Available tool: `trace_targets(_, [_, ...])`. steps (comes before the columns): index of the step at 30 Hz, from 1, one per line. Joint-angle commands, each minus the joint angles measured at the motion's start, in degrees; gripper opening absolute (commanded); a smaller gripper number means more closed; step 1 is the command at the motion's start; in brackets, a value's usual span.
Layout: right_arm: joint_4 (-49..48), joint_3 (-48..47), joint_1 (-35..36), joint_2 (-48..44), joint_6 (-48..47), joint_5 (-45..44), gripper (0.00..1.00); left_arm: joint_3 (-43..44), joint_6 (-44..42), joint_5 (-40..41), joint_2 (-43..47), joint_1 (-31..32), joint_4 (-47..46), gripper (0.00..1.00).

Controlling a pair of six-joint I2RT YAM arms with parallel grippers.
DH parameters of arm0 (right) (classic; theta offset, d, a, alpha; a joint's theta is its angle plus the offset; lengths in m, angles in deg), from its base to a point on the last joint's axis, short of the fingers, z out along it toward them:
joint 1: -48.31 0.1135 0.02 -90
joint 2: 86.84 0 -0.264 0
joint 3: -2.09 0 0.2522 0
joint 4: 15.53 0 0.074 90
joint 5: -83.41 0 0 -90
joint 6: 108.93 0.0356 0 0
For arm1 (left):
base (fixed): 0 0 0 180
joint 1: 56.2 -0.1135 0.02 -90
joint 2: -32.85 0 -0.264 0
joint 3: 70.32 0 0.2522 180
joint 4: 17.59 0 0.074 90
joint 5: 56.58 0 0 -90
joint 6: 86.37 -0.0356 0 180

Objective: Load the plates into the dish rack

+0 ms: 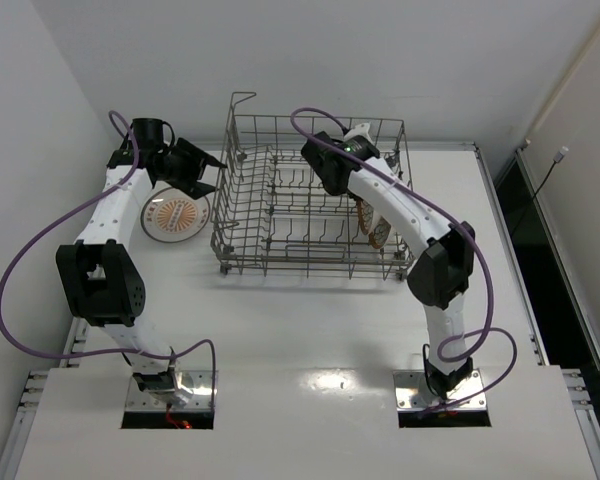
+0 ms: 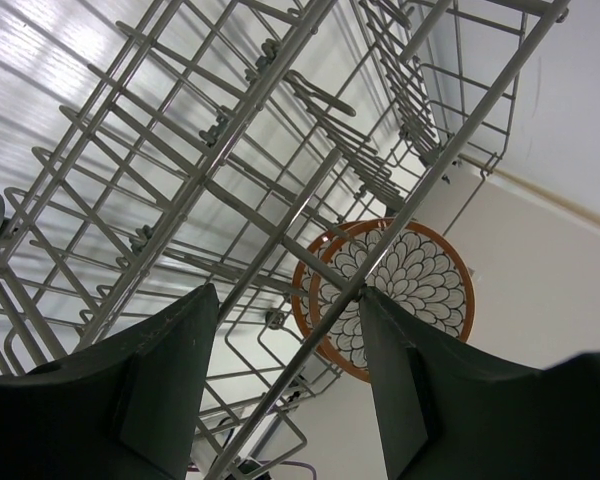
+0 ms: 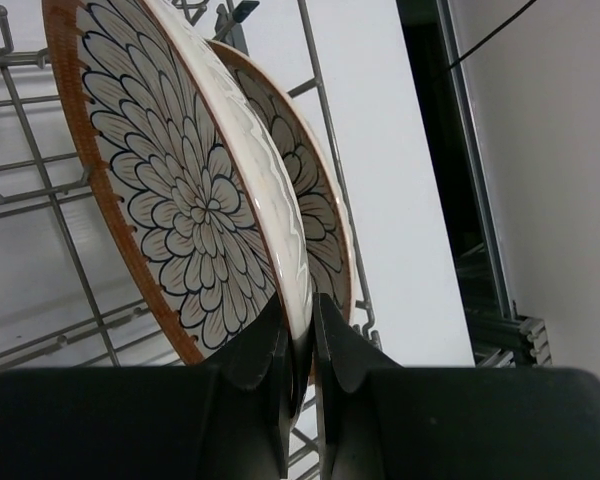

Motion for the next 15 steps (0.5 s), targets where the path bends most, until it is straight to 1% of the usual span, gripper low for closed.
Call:
trace_targets(1, [1.8,1.6,0.5,-1.4,3.9,2.2,0.0,2.2,0.3,-1.3,0.9,-0.2,-0.6,0.55])
trace_targets(7, [1.8,5.8,1.0,-0.3,6.5,4.9,0.0,2.2,0.3,-1.3,0.9,-0.2,-0.6,0.55])
trace_targets(12, [1.8,6.9,1.0,-0.3,7.6,5.4,0.0,2.2,0.3,-1.3,0.9,-0.2,-0.6,0.55])
trace_targets(15, [1.8,8.1,1.0,-0.8,7.6,6.6,0.02,2.2,0.3,-1.3,0.9,-0.2,-0.6,0.55])
